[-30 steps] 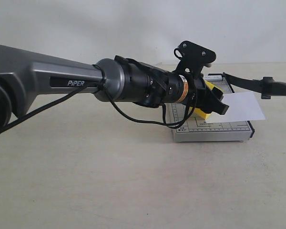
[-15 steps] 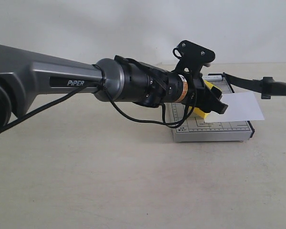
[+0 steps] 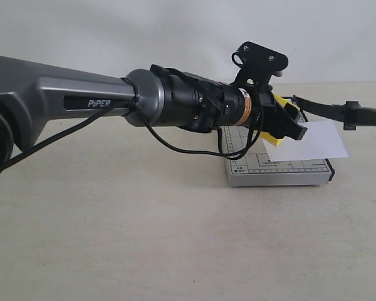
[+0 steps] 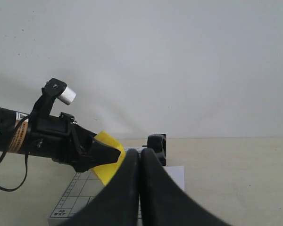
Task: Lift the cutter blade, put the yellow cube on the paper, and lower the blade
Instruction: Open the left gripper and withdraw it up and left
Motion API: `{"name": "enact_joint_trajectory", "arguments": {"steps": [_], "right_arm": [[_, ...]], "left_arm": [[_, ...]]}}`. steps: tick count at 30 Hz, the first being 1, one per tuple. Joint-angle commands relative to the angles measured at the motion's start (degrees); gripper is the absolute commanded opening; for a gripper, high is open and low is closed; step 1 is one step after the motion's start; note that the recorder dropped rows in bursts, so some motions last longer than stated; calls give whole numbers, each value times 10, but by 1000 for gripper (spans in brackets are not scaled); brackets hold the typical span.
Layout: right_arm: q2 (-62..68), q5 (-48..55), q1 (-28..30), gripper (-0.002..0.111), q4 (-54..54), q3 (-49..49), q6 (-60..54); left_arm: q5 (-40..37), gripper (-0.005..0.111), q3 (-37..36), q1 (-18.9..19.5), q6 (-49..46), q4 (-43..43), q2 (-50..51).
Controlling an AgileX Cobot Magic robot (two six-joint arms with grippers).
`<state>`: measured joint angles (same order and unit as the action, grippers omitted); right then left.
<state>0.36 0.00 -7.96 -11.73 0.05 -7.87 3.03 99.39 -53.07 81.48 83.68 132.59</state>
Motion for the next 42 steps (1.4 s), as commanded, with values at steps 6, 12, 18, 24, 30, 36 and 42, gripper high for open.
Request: {"name": "enact_joint_trajectory", "arguments": {"steps": [6, 12, 18, 24, 30, 36, 42], "right_arm": [[-4, -4, 1, 0, 1, -1, -1], [-4, -4, 1, 0, 1, -1, -1], [-4, -4, 1, 0, 1, -1, -1], [-4, -4, 1, 0, 1, -1, -1], [-4, -4, 1, 0, 1, -1, -1], [-4, -4, 1, 0, 1, -1, -1], [-4, -4, 1, 0, 2, -1, -1]], "left_arm": [[4, 78, 5, 0, -2, 1, -5], [4, 78, 6, 0, -2, 1, -6], [-15, 78, 6, 0, -2, 1, -36], [-101, 76, -44, -1, -2, 1, -138], [-186, 43, -178, -1, -2, -2, -261], [-196, 15, -317, -1, 2, -6, -404], [-196, 11, -464, -1, 47, -6, -568]]}}
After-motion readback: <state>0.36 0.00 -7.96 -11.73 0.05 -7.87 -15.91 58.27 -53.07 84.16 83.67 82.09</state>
